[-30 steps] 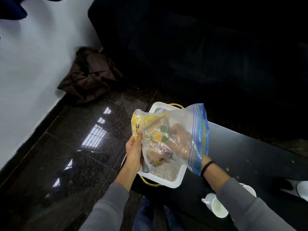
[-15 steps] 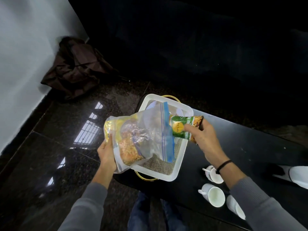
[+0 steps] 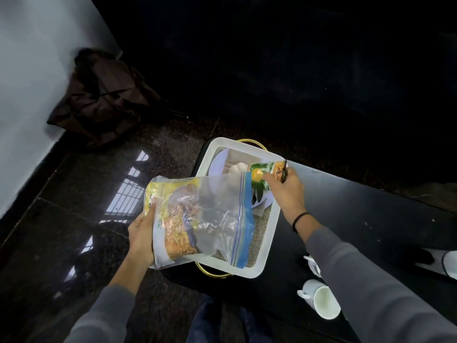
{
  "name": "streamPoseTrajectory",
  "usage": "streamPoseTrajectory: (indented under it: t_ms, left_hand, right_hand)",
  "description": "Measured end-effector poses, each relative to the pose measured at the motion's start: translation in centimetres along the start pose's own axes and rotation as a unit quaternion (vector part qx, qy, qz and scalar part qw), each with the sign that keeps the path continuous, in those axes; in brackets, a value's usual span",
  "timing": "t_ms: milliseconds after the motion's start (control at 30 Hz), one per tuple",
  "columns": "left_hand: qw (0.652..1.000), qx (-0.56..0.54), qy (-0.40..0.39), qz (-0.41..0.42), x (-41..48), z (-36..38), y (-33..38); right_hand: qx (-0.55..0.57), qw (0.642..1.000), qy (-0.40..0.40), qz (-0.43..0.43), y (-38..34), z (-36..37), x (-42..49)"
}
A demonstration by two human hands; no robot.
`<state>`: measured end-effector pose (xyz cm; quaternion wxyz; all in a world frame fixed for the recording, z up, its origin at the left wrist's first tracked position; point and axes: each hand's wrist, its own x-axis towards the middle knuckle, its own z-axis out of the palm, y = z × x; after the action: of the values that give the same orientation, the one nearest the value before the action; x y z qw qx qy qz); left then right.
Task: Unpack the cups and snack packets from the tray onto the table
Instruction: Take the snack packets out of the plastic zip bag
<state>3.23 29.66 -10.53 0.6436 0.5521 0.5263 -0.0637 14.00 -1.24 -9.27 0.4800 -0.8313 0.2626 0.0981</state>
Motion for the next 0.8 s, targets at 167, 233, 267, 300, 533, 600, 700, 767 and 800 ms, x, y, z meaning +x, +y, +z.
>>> streamPoseTrajectory:
  t_ms: [167,233,267,300,533,600,700,767,800]
  left_hand:
    - [0.999,0.039,0.005,0.015,0.9,0.5,0.0]
    - [0.999,0.036,-0.006,0.020,1.0,0.7,0.0]
    - [0.999,0.033,-0.012,0.021,1.0,0.9,0.1]
    - [0.999,0.027,-0.016,0.020,0.8,1.0,0.2]
    - [1.000,0.000,-0.012,0.001,0.4,2.2,0.1]
    - [1.000,-0.004,-0.011,0.000,0.0,2.7,0.2]
    - [1.000,-0.011,-0.026,-0.004,-0.9,3.6,0.3]
    - [0.999,-0.013,-0.033,-0.008,-1.3,4.1,0.3]
    - [0.999,-0.012,-0.036,-0.007,-1.4,4.4,0.3]
  right_hand:
    - [0.116,0.988,-0.061,0.081,1.1,3.3,4.0]
    - [0.139,0.983,-0.078,0.093,1.9,3.7,4.8]
    - [0.146,0.982,-0.075,0.097,2.3,3.7,4.9]
    - [0.154,0.980,-0.067,0.105,2.6,3.5,4.8]
    - [0.139,0.985,-0.015,0.101,3.1,0.4,0.3]
    - [0.169,0.982,-0.020,0.084,2.4,-0.6,-1.6]
    - [0.230,0.964,-0.110,0.072,1.0,-1.8,-4.4]
    - [0.240,0.948,-0.196,0.072,-0.4,-1.8,-5.8]
    - [0.227,0.941,-0.238,0.078,-0.9,-1.7,-6.3]
